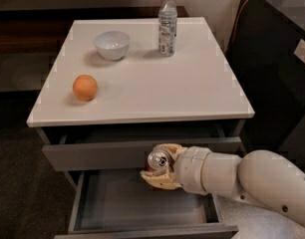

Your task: Place coke can into middle drawer

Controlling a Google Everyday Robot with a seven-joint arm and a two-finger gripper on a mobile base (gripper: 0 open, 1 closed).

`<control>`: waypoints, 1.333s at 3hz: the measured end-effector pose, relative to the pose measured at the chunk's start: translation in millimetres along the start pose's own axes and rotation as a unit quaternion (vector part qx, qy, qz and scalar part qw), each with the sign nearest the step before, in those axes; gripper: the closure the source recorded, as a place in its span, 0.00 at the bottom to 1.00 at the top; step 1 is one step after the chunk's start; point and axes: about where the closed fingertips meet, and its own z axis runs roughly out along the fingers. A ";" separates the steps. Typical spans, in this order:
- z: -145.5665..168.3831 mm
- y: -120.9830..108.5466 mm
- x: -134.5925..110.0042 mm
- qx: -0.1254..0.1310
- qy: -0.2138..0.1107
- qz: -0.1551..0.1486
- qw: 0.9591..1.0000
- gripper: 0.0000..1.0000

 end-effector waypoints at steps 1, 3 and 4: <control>14.2 -6.7 20.0 0.014 0.015 -0.008 1.000 1.00; 23.6 1.2 50.7 0.013 0.046 0.004 0.999 1.00; 35.4 7.4 87.2 0.017 0.068 0.008 0.998 1.00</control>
Offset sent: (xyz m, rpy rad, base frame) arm 0.0128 -0.0066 -0.0275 -0.0744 0.0105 -0.0417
